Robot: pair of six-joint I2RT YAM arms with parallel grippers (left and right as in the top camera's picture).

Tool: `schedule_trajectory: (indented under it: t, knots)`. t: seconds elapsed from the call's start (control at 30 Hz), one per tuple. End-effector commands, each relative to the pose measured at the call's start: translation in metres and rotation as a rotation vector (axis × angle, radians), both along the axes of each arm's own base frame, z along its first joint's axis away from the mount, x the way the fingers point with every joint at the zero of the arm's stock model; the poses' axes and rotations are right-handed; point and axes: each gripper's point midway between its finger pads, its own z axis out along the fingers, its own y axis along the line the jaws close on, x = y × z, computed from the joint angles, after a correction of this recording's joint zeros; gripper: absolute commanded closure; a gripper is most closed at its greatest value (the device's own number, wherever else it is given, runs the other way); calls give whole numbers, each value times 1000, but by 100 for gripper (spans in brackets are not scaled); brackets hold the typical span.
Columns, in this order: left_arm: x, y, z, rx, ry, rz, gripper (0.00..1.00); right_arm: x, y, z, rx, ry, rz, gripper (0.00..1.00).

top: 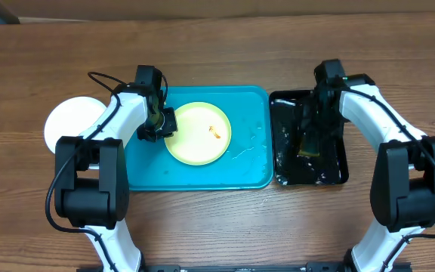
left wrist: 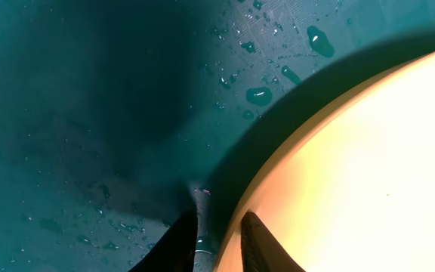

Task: Clean dirty plates on tray and stack at the side
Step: 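Grasp the sponge in the black tray with the right gripper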

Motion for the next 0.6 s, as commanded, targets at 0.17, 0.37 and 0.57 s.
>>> schedule_trajectory:
  t: [0.17, 0.37, 0.57]
  knots:
    - [-4, 5, -9, 36, 23, -17, 77, 4, -6, -21, -30, -54, -11, 65]
    - [-4, 5, -9, 36, 22, -17, 75, 11, 14, -10, 88, -70, 9, 58]
    - [-4, 5, -9, 35, 23, -17, 61, 1, 8, 9, 50, 2, 4, 36]
